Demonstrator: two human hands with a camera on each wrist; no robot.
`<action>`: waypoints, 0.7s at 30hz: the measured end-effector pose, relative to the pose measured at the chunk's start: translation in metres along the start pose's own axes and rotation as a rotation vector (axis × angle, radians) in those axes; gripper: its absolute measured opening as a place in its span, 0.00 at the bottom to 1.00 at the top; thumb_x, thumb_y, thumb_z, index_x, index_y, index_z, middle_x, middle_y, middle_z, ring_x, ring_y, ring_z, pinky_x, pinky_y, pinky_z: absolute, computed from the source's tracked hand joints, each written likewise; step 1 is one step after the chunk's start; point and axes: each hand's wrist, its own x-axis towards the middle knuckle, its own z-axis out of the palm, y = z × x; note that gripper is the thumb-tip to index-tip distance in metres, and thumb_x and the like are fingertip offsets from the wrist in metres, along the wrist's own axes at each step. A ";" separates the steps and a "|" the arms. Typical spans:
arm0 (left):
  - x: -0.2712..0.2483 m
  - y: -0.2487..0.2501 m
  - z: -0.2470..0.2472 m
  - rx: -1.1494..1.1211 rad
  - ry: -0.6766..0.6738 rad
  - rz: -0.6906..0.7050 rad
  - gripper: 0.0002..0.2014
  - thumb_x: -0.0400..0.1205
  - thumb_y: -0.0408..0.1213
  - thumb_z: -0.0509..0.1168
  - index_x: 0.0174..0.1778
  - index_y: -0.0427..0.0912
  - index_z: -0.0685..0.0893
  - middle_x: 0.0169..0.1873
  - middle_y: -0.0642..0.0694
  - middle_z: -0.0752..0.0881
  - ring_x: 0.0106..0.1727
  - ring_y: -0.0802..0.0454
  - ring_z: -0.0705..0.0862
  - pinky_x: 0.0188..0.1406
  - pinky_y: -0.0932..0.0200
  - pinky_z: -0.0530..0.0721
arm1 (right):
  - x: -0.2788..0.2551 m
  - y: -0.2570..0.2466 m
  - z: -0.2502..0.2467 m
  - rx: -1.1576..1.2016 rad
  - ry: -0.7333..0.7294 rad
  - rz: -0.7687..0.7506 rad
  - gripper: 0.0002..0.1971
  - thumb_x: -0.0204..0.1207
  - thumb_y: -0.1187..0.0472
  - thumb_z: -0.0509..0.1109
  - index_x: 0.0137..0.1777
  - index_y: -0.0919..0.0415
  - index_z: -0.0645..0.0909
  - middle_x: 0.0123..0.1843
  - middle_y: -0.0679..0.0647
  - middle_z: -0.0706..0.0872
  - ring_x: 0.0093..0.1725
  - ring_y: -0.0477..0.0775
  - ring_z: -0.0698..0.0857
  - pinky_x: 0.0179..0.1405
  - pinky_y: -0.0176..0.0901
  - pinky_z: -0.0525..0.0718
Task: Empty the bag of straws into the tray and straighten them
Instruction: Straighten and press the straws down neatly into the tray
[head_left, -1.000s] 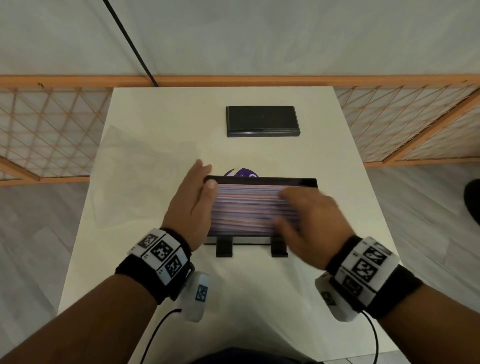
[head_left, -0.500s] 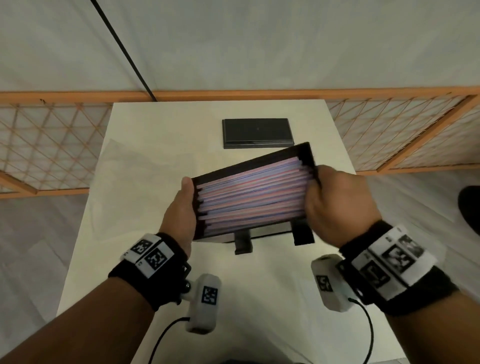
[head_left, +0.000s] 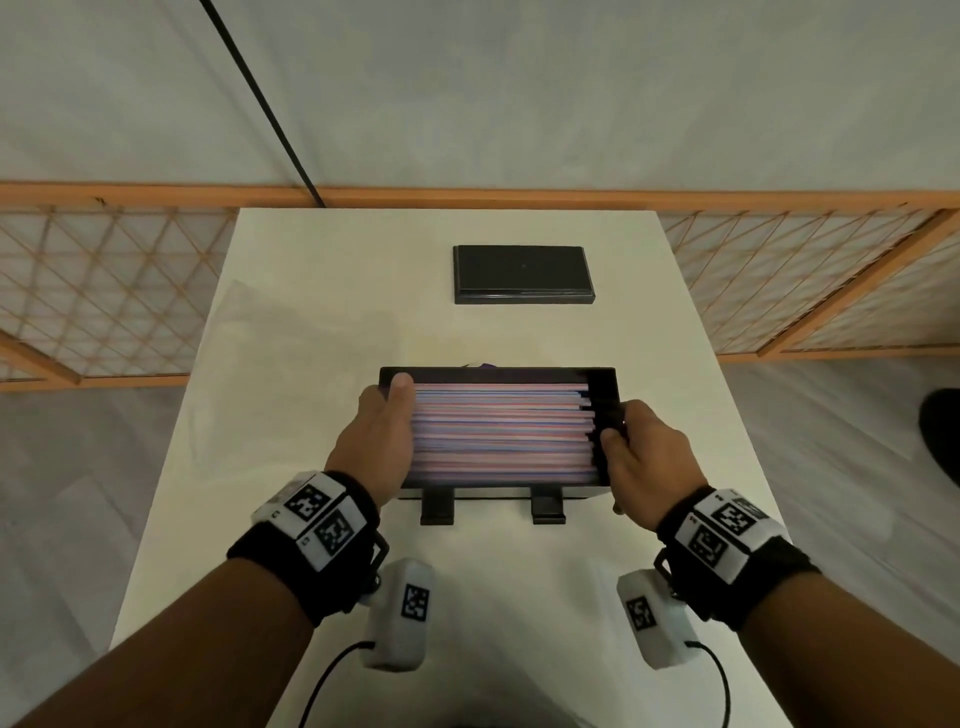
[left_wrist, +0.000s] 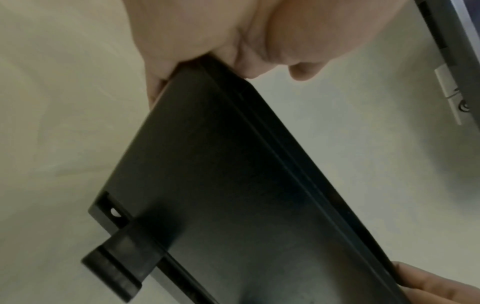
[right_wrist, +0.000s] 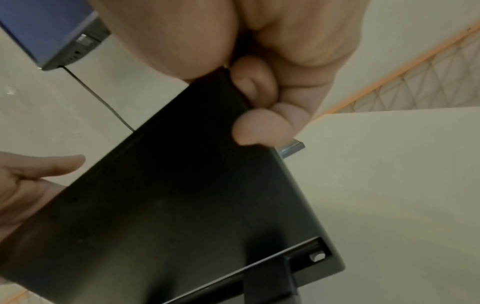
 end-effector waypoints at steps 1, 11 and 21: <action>0.000 -0.001 0.002 0.040 -0.004 -0.007 0.34 0.86 0.68 0.43 0.72 0.44 0.71 0.61 0.41 0.81 0.63 0.38 0.79 0.72 0.39 0.75 | 0.000 0.003 0.001 -0.007 -0.016 0.018 0.06 0.85 0.60 0.58 0.51 0.63 0.73 0.38 0.60 0.85 0.30 0.65 0.85 0.34 0.59 0.86; -0.010 0.030 -0.015 0.204 0.240 0.116 0.27 0.82 0.61 0.62 0.65 0.42 0.79 0.59 0.45 0.84 0.59 0.42 0.82 0.58 0.49 0.78 | 0.007 -0.022 -0.030 -0.052 0.139 -0.002 0.11 0.77 0.53 0.73 0.57 0.55 0.81 0.32 0.46 0.83 0.34 0.41 0.79 0.35 0.39 0.71; 0.010 0.045 0.016 -0.274 -0.282 -0.379 0.22 0.82 0.60 0.62 0.44 0.40 0.79 0.25 0.44 0.82 0.25 0.47 0.81 0.31 0.57 0.79 | 0.028 -0.079 0.011 0.800 -0.501 0.551 0.08 0.84 0.59 0.65 0.50 0.64 0.81 0.34 0.58 0.86 0.30 0.58 0.87 0.38 0.51 0.89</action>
